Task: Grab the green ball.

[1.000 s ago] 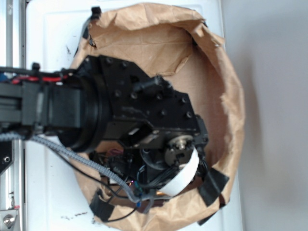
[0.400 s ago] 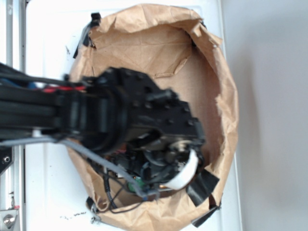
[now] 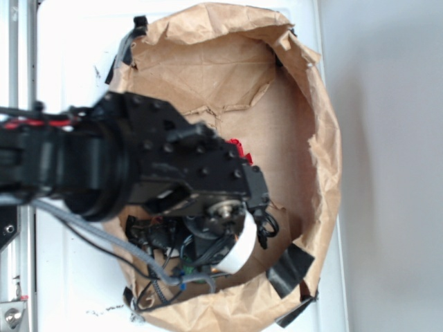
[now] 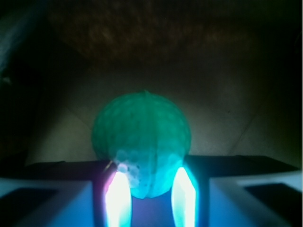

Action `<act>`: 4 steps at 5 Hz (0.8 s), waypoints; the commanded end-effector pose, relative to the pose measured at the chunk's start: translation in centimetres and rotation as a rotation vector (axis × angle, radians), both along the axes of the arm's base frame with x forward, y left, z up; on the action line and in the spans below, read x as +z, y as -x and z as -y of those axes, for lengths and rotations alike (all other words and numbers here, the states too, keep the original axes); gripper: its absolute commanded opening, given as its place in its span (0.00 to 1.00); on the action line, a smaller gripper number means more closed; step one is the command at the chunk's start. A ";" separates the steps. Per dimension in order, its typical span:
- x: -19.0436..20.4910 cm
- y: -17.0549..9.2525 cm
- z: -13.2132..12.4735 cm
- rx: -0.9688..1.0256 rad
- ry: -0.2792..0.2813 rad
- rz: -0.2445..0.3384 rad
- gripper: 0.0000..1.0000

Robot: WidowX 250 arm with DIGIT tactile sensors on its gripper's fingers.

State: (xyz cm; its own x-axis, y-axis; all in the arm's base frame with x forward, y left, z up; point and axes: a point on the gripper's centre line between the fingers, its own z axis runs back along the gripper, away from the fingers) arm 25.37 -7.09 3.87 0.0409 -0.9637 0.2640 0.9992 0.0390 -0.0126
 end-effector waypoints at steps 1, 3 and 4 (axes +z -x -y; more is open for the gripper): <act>2.8 -2.6 -1.6 0.135 0.030 0.094 0.00; 5.5 -4.2 -5.4 0.633 -0.022 0.119 0.00; 6.4 -3.0 -6.1 0.880 -0.077 0.128 0.00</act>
